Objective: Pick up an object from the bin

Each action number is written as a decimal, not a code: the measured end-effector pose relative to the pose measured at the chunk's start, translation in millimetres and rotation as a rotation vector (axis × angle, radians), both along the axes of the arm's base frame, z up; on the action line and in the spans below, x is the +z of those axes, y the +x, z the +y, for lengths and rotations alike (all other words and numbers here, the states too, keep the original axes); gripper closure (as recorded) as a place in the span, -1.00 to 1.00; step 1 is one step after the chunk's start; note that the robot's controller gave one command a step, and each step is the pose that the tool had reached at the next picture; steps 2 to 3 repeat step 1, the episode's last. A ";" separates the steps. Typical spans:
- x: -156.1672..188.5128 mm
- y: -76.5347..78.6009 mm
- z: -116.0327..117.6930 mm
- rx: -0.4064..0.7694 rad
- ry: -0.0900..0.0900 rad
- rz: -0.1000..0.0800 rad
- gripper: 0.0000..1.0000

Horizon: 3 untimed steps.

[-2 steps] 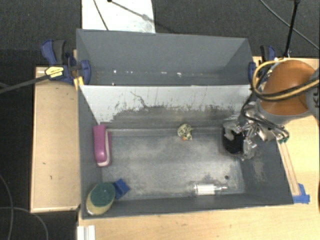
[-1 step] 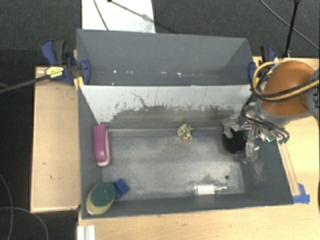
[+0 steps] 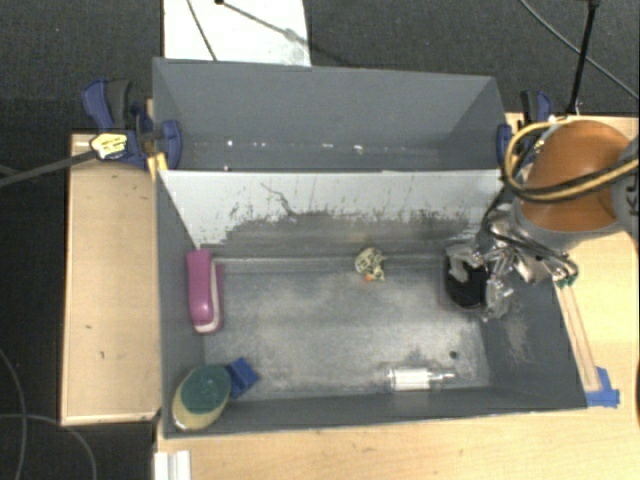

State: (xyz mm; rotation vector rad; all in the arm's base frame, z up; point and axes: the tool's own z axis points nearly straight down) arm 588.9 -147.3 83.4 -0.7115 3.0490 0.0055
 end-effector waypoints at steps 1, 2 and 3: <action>128.7 -5.2 30.0 0.018 -0.007 -0.001 1.00; 128.7 -5.2 30.0 0.018 -0.007 -0.001 1.00; 128.7 -5.2 30.0 0.018 -0.007 -0.001 1.00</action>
Offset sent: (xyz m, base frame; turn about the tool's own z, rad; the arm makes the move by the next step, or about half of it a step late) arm -0.0073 0.0292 0.1233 -0.0142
